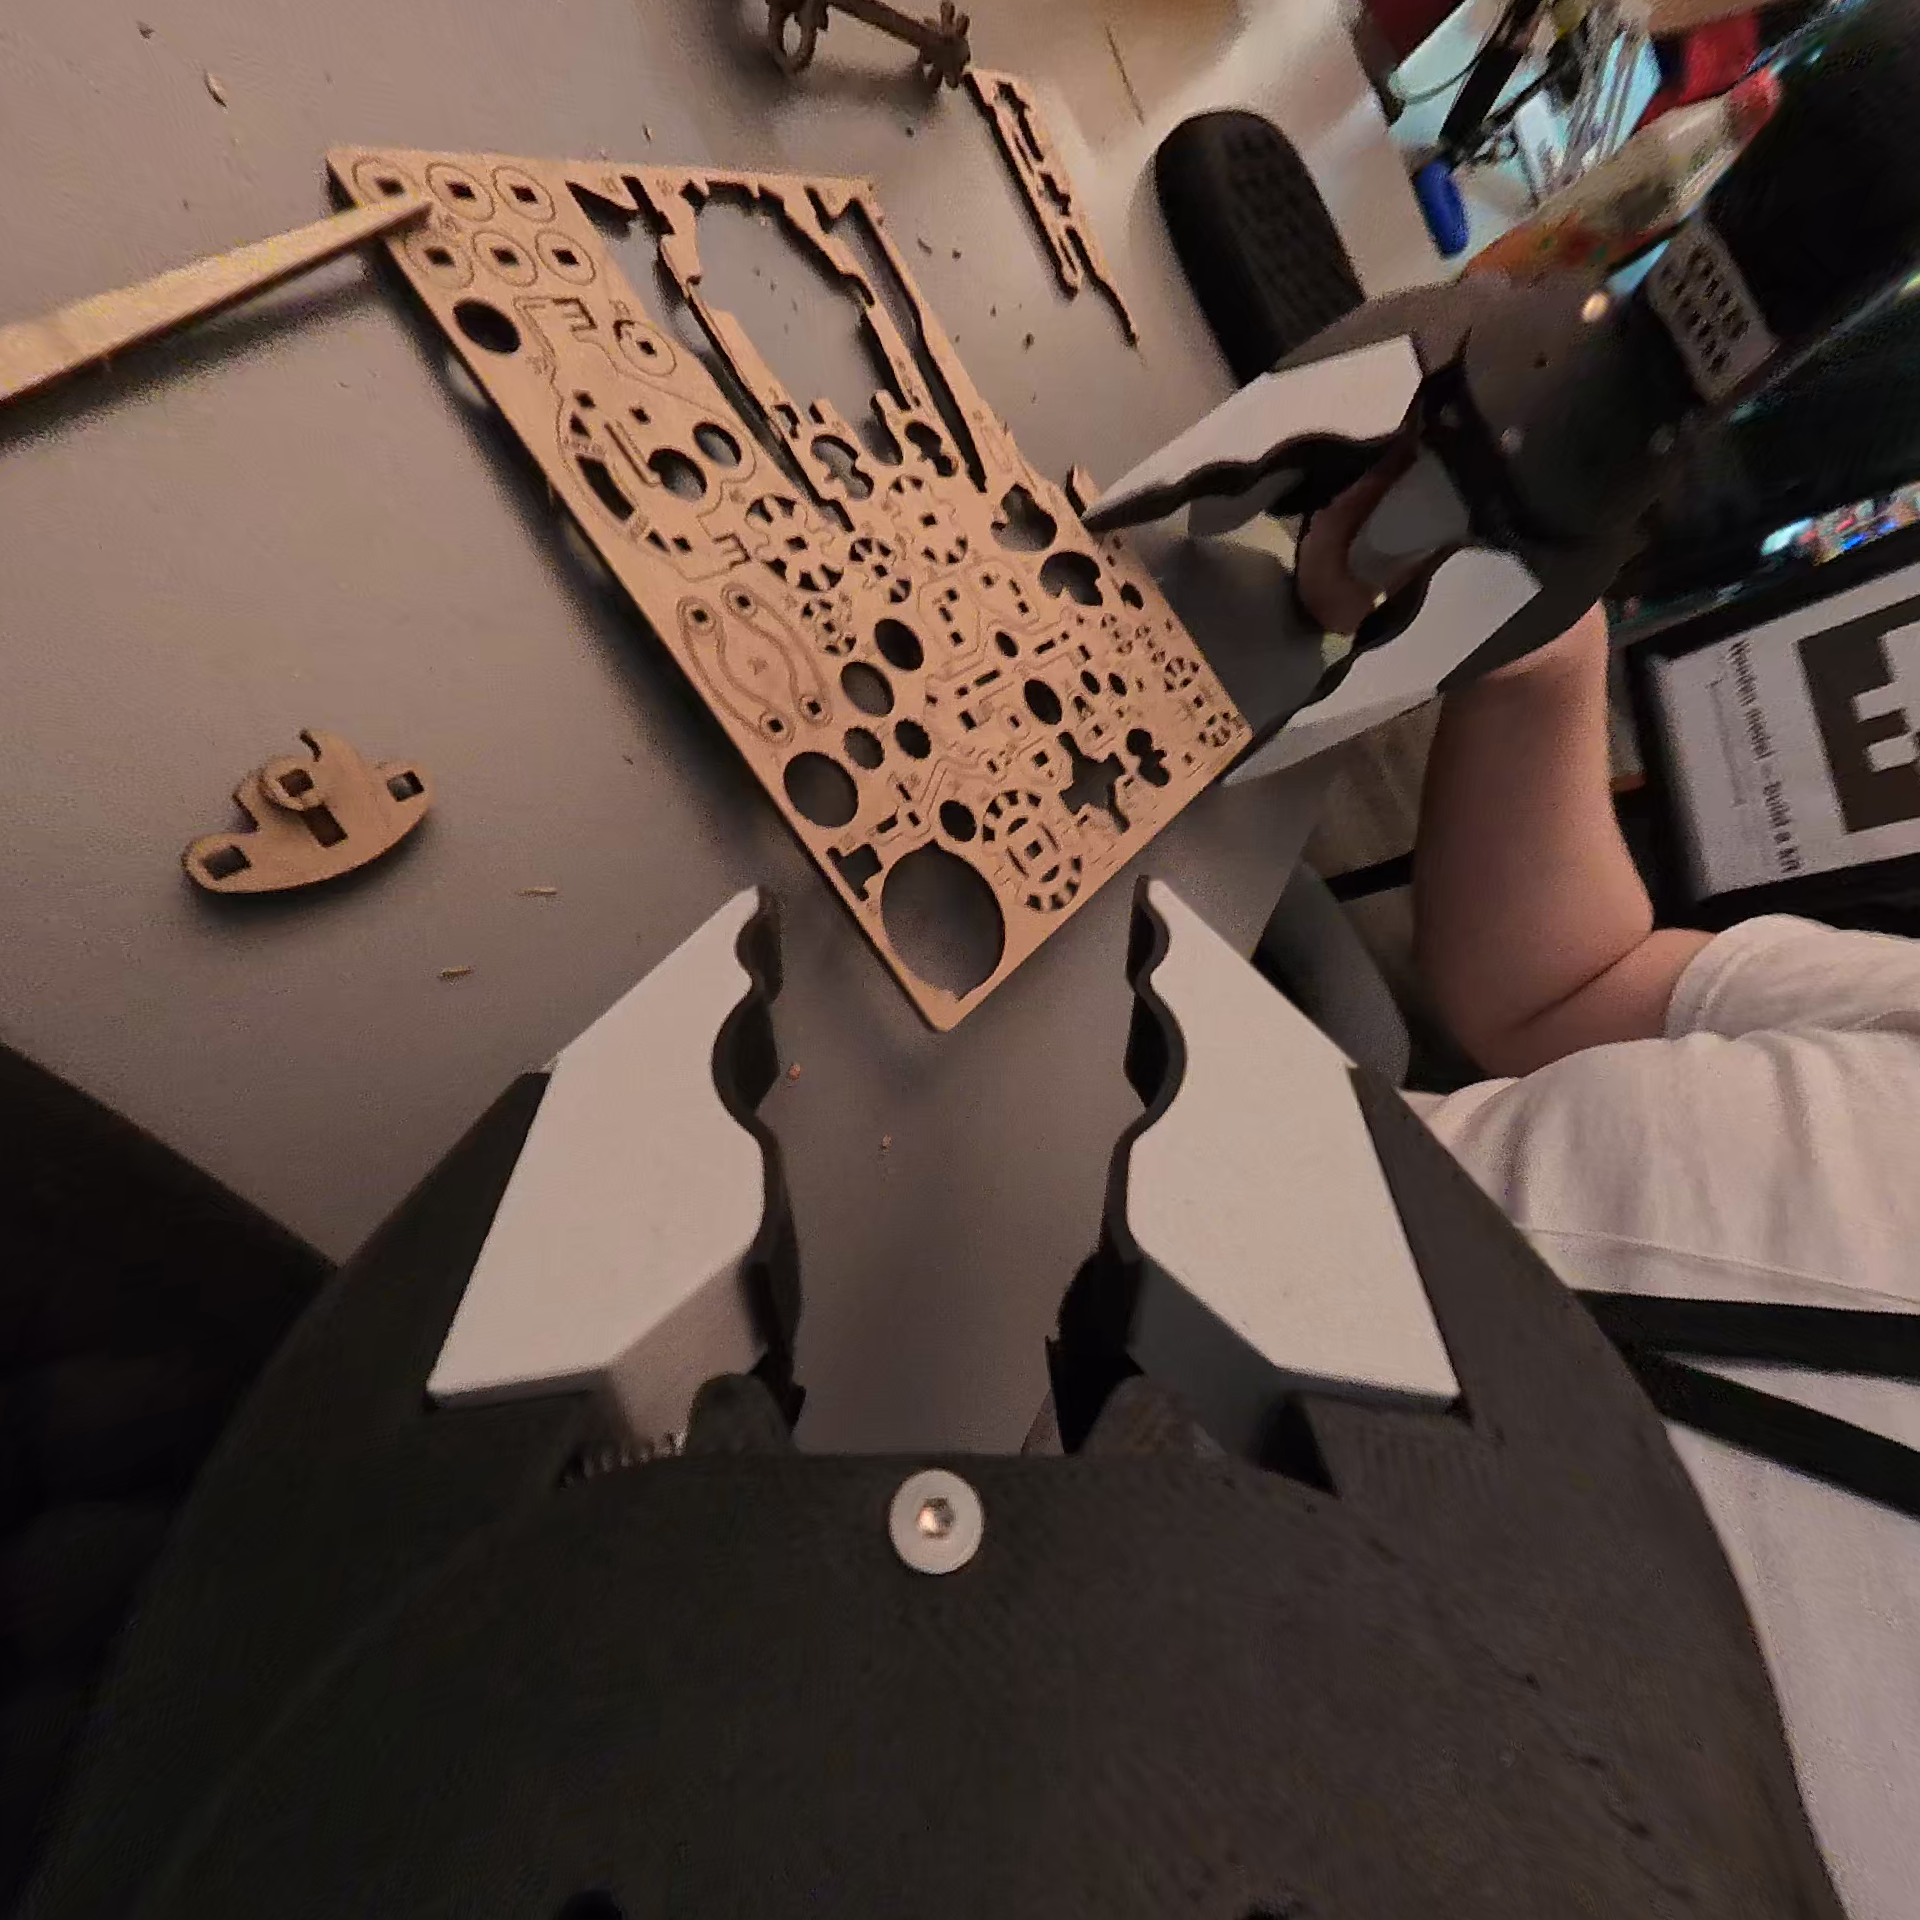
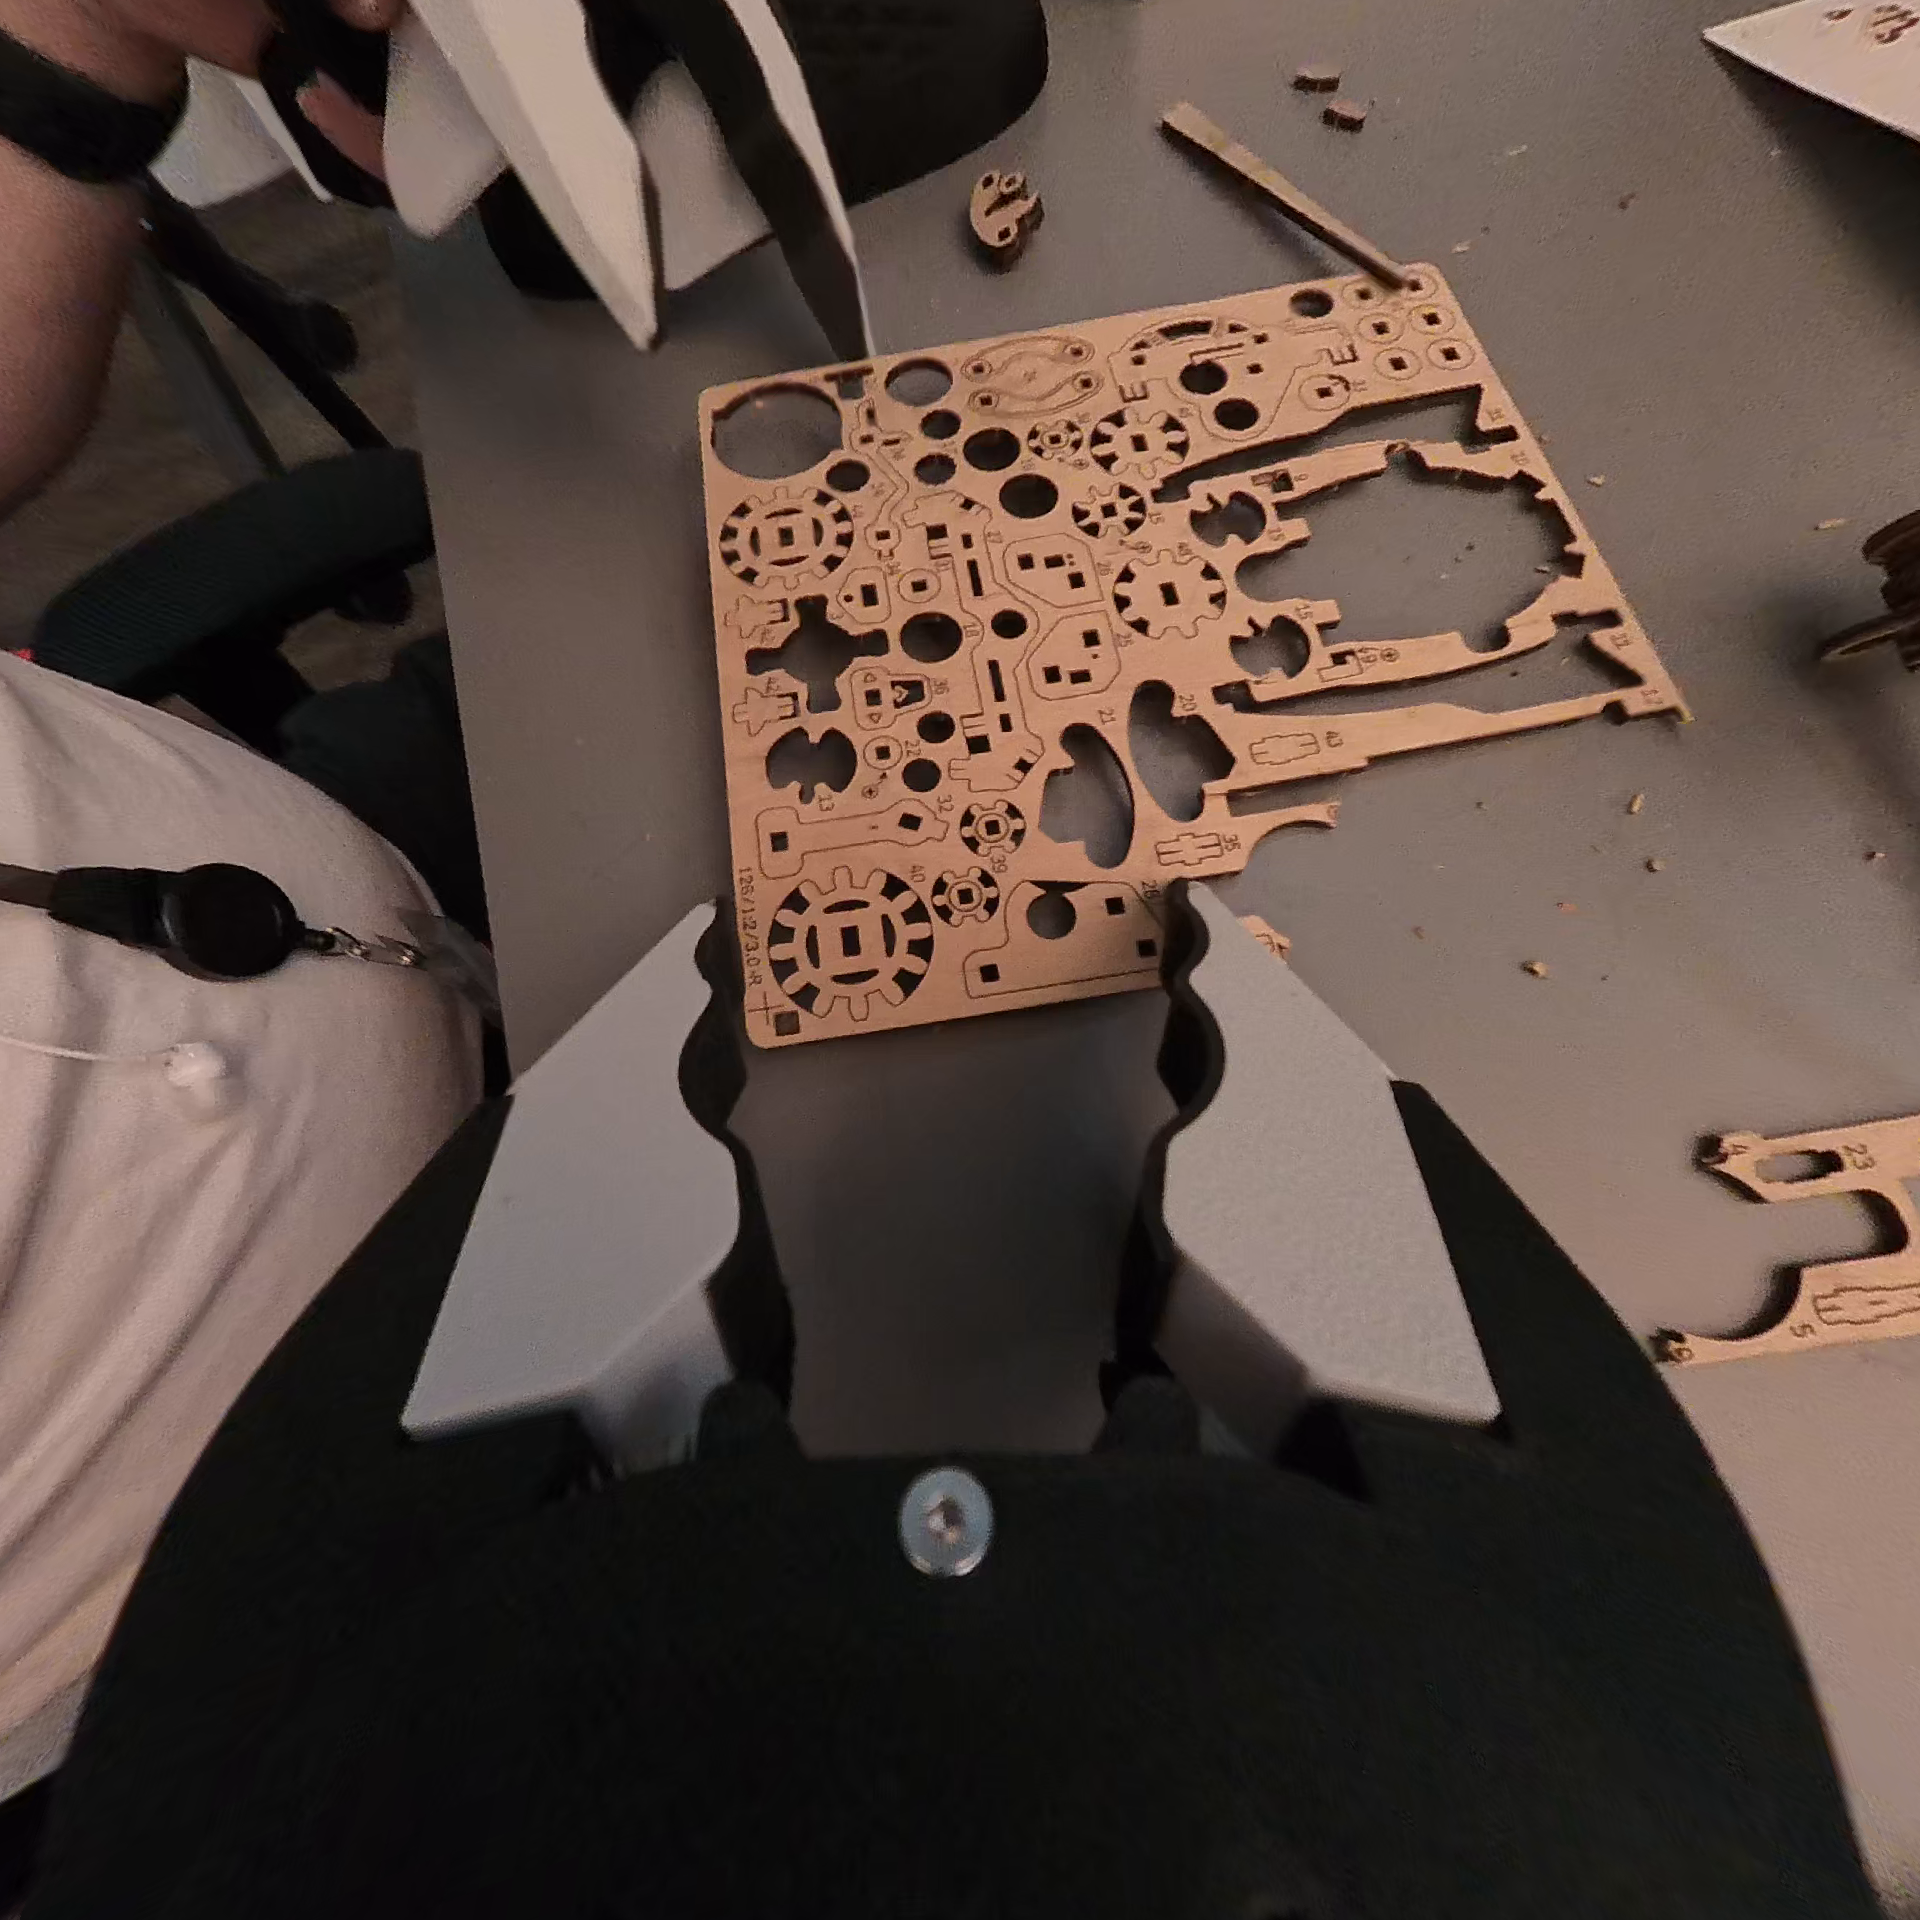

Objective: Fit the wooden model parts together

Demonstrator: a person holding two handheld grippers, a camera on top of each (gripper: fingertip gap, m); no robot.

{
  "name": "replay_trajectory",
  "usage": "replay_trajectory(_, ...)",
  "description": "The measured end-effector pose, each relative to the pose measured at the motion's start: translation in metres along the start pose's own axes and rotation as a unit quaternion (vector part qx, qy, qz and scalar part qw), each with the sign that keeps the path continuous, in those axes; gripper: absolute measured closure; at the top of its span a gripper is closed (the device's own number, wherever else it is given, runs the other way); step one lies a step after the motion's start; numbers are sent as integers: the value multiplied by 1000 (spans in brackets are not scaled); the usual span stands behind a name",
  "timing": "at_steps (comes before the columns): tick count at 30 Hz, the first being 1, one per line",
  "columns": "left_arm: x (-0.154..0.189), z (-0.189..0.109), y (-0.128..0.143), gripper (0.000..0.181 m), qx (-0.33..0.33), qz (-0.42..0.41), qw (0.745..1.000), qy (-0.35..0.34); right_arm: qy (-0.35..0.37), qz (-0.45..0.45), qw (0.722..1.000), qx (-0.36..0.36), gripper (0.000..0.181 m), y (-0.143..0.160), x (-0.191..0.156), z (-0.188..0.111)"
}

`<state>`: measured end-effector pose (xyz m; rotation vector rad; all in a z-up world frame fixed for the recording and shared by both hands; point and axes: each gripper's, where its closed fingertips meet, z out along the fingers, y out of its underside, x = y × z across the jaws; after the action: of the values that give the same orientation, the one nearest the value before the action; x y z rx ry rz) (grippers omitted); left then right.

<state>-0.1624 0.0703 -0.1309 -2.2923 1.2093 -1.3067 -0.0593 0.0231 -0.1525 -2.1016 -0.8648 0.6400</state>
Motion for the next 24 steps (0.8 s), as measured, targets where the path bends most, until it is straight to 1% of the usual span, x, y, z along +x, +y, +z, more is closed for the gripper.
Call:
replay_trajectory(2,-3,-2,4,115,-11,4,1000,-15,-8,11,1000,6,100,-1,0,-1)
replay_trajectory(4,-4,-2,4,116,-10,-11,1000,-13,-12,15,1000,8,100,-2,0,-2)
replay_trajectory(6,-4,0,3,119,-4,-37,999,9,-13,16,1000,9,100,-2,0,-2)
replay_trajectory(9,0,3,2,129,4,-96,994,59,-13,16,1000,9,100,-2,0,-2)
replay_trajectory(10,3,4,0,135,6,-113,990,83,-13,17,1000,9,100,-2,0,-2)
replay_trajectory(12,7,6,0,137,6,-134,985,110,-13,17,1000,10,100,-2,0,-2)
replay_trajectory(14,3,10,2,148,1,-135,985,104,-13,16,1000,10,100,-2,0,-2)
replay_trajectory(16,-1,10,3,167,2,-129,987,91,-14,12,1000,10,100,-1,-1,-3)
replay_trajectory(17,0,9,1,176,10,-127,987,96,-14,10,1000,11,100,-2,-1,-3)
replay_trajectory(21,18,0,-10,177,43,-144,974,171,-14,-2,1000,13,100,-1,-5,-5)
replay_trajectory(24,24,-1,-9,177,49,-145,970,190,-4,-16,1000,6,100,2,-5,-4)
